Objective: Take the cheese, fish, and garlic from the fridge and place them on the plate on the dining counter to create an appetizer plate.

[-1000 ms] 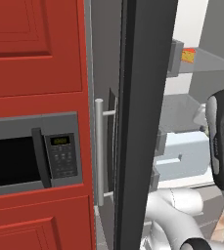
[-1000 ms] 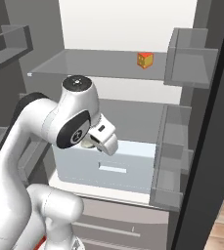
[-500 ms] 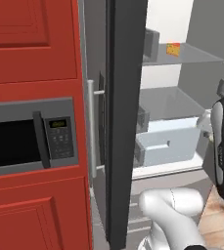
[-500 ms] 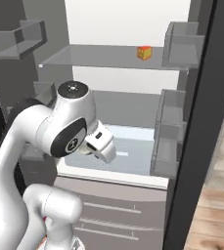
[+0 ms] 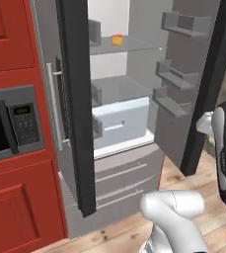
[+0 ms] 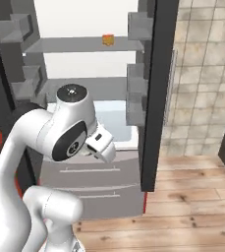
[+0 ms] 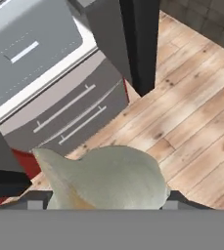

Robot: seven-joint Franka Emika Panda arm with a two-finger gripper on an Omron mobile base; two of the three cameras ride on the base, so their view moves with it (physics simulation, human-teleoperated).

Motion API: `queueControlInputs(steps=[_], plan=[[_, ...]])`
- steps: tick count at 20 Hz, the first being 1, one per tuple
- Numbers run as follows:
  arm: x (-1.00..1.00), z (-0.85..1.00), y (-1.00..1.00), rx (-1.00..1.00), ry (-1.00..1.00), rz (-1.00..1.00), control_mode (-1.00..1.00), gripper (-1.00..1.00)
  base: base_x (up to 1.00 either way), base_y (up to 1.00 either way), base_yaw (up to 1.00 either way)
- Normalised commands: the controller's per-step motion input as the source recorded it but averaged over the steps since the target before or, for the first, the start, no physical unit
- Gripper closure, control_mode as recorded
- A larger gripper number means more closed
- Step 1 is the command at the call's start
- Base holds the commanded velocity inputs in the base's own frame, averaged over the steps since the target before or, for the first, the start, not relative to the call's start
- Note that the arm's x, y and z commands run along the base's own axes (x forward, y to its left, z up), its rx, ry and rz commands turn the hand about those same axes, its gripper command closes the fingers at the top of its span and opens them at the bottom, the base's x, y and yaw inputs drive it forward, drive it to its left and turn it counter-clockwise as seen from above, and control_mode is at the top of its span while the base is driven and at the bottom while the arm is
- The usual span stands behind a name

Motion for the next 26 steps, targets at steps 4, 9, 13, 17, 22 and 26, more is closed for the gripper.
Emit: queueControlInputs(steps=[4,9,13,17,22,26], plan=[[0.00,0.00,0.00,0.00,0.00,0.00,1.00,1.00,-0.36,0.00,-0.93],[0.00,0.00,0.00,0.00,0.00,0.00,1.00,1.00,-0.34,0.00,-0.94],[0.00,0.00,0.00,0.00,0.00,0.00,1.00,1.00,-0.33,0.00,-0.94],[0.00,0.00,0.00,0.00,0.00,0.00,1.00,1.00,-0.36,0.00,-0.93],[0.00,0.00,0.00,0.00,0.00,0.00,1.00,1.00,-0.37,0.00,-0.92],[0.00,0.00,0.00,0.00,0.00,0.00,1.00,1.00,-0.34,0.00,-0.92]])
